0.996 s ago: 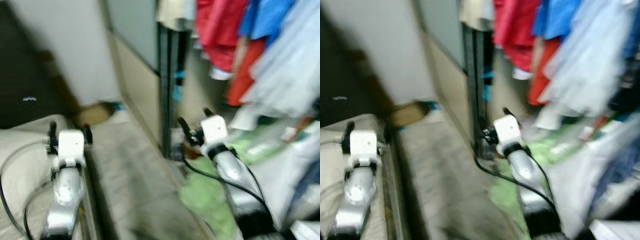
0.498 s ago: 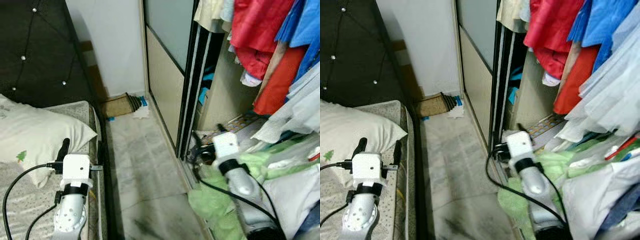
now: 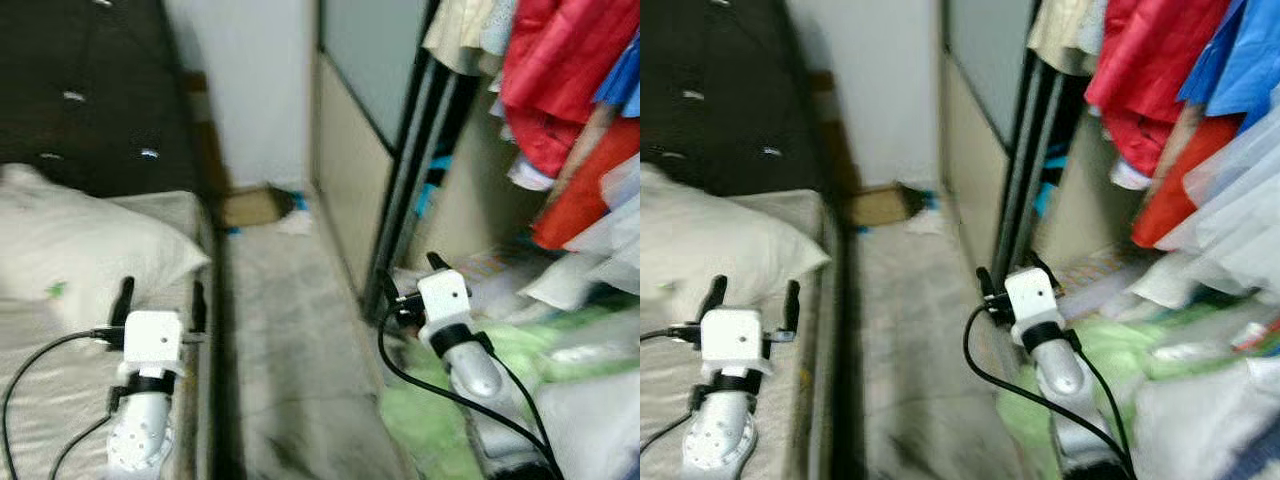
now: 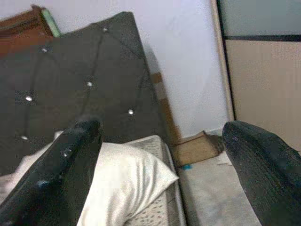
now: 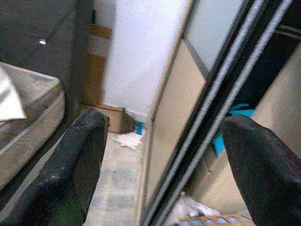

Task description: Clean up the room

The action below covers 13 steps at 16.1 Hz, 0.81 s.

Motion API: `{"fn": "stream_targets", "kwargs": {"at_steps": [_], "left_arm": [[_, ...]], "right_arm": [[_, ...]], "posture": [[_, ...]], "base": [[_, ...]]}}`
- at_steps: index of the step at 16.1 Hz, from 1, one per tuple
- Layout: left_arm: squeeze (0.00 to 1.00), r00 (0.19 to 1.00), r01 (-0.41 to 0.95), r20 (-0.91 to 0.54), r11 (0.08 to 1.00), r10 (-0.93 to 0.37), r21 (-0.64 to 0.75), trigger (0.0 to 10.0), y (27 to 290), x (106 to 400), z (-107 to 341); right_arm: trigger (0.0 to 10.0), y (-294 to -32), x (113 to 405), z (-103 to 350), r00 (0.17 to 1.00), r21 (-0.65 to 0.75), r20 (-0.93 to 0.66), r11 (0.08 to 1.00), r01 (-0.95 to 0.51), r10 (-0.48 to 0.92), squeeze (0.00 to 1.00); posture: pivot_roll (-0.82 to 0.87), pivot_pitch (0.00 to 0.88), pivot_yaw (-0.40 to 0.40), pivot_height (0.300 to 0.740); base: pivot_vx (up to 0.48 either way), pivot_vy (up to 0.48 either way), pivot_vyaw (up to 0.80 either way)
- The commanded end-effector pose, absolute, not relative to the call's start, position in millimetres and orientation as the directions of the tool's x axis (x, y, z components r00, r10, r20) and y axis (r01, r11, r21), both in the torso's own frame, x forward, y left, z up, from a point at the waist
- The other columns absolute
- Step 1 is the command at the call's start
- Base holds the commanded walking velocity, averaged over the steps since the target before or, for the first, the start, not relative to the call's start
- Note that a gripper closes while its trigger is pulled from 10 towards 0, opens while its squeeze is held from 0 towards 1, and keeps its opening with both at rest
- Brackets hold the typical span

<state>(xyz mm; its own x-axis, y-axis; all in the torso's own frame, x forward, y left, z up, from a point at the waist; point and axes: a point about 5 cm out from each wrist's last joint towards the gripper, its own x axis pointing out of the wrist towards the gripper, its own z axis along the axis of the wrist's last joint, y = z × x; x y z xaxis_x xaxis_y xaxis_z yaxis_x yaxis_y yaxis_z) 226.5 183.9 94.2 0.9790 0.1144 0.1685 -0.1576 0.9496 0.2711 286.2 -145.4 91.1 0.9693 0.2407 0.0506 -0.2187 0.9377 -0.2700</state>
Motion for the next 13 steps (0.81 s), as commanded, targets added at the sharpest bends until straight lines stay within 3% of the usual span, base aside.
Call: {"fn": "stream_targets", "kwargs": {"at_steps": [1, 13], "left_arm": [[0.0, 0.981, -0.147, 0.163, 0.947, 0.103, 0.286, 10.0, 187.8, 229.2, 96.2], [0.0, 0.971, -0.209, 0.174, 0.931, 0.162, 0.299, 10.0, 191.7, 238.3, 97.6]], "right_arm": [[10.0, -140.0, 290.9, 95.9, 0.969, -0.266, 0.067, 0.94, -0.212, 0.238, 0.0], [10.0, -147.0, 307.4, 102.9, 0.964, -0.3, 0.078, 0.928, -0.221, 0.255, 0.0]], "posture": [[-0.03, 0.0, -0.006, 0.74], [-0.03, 0.0, -0.02, 0.74]], "base": [[0.0, 0.0, 0.76], [0.0, 0.0, 0.76]]}}
